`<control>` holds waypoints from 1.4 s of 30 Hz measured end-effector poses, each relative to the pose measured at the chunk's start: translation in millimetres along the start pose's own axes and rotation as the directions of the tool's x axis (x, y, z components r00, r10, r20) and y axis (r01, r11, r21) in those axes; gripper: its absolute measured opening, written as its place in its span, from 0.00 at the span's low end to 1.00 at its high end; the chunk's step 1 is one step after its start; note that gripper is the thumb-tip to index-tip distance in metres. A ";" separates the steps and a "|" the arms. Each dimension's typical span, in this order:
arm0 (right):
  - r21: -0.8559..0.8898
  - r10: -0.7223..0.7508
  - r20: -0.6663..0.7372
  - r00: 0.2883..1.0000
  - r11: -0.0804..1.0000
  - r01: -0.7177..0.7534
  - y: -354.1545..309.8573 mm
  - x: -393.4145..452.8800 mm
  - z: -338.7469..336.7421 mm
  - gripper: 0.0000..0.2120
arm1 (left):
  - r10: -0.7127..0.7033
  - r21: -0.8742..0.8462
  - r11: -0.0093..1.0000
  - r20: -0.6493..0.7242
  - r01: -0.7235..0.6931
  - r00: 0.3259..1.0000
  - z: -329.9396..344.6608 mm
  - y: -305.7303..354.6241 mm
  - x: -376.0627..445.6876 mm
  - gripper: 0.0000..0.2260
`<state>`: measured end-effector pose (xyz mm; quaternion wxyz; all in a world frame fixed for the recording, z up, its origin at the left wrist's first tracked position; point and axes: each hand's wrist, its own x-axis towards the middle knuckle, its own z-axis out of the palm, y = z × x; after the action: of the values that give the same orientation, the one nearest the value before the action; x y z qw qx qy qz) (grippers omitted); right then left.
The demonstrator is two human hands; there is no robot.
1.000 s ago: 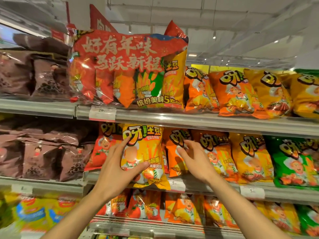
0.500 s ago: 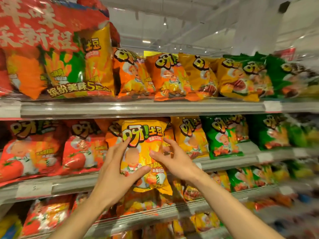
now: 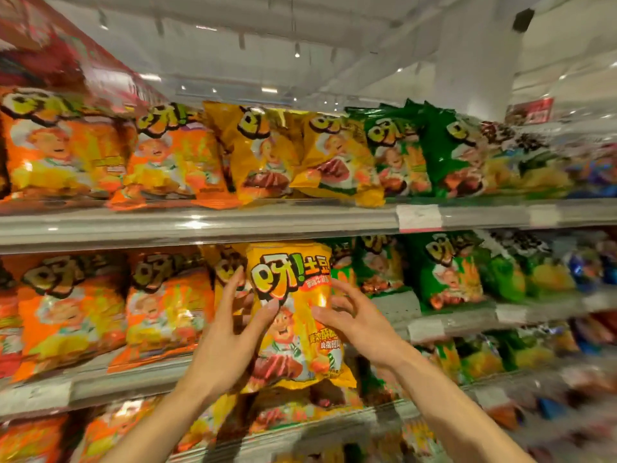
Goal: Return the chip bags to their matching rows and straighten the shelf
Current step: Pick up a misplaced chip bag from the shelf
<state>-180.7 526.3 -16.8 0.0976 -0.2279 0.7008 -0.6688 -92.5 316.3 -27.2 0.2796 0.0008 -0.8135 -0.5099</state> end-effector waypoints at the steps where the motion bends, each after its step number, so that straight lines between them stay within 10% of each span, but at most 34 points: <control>1: -0.002 -0.001 0.011 1.000 1.000 0.001 2.1 2.2 -13.0 0.37 | -0.019 -0.001 1.000 0.016 0.019 1.000 10.2 4.4 3.5 0.38; 11: -0.097 -0.005 0.033 0.999 0.995 0.008 2.1 20.7 -64.4 0.31 | -0.096 -0.016 0.995 0.021 0.096 0.995 53.1 10.5 28.2 0.38; 15: -0.216 -0.090 -0.188 0.978 0.975 0.048 6.0 38.6 -68.8 0.26 | -0.092 -0.007 0.996 -0.033 0.092 0.995 40.0 4.2 32.7 0.38; 22: -0.377 -0.012 -0.191 0.981 0.924 -0.062 37.5 70.2 -51.2 0.46 | -0.140 0.087 0.985 -0.107 0.150 0.984 4.5 -9.8 40.5 0.40; 34: -0.392 -0.120 -0.309 0.943 0.920 -0.012 35.8 76.1 -92.7 0.41 | -0.109 0.085 0.989 -0.159 0.123 0.981 16.8 -6.0 45.1 0.42; 37: -0.529 -0.151 -0.376 0.914 0.845 -0.078 27.8 69.0 -132.0 0.45 | -0.081 0.095 0.991 -0.176 0.098 0.981 26.7 -6.7 46.9 0.41; 42: -0.885 -0.419 -0.413 0.809 0.394 -0.248 32.9 53.8 -170.7 0.41 | -0.039 0.107 0.992 -0.205 0.062 0.978 45.2 -6.8 52.5 0.41</control>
<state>-309.6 654.5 -25.4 -0.2993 -0.0658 0.9283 -0.2106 -159.3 335.5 -23.7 0.3475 0.0895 -0.8081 -0.4672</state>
